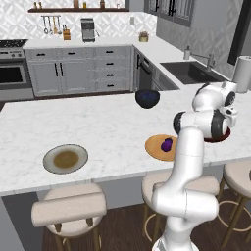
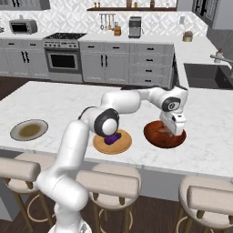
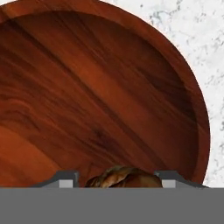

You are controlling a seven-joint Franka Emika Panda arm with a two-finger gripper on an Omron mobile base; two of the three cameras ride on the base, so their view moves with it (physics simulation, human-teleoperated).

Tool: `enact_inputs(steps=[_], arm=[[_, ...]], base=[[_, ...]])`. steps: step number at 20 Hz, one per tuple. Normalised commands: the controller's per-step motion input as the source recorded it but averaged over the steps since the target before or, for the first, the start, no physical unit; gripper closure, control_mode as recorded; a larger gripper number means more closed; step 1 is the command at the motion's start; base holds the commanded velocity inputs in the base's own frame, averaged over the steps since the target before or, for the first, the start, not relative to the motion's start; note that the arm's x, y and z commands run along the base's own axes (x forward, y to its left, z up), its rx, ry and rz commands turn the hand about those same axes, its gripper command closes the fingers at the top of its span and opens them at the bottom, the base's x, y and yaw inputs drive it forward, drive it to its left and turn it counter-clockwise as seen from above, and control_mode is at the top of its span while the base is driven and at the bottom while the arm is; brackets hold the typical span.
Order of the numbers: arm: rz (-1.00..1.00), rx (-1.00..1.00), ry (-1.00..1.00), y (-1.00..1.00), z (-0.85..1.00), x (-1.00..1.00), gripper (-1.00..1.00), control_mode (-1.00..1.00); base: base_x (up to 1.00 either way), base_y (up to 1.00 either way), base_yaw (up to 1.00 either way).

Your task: Pick the chicken drumstick and eggplant from their plates and place them in the bowl. Then put the bowl in the fridge.

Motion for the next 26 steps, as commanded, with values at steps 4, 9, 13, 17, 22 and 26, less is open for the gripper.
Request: enact_inputs(steps=[4, 9, 13, 17, 22, 26], arm=[[-0.07, 0.00, 0.07, 0.22, -0.46, 0.00, 1.00, -1.00], [-0.03, 0.00, 0.07, 0.45, -0.37, 0.07, 1.00, -1.00], [0.00, 0.00, 0.06, 0.08, -0.09, 0.17, 1.00, -1.00], [0.00, 0.00, 0.05, -0.28, -0.11, 0.08, 1.00, -1.00], [0.00, 0.00, 0.02, -0.28, -0.12, 0.03, 1.00, -1.00], [0.00, 0.00, 0.00, -0.02, -0.03, 0.00, -1.00, -1.00]], base=[[0.00, 0.00, 0.00], [0.00, 0.00, 0.00], [0.00, 0.00, 0.00], [0.00, 0.00, 0.00], [0.00, 0.00, 0.00], [0.00, 0.00, 0.00]])
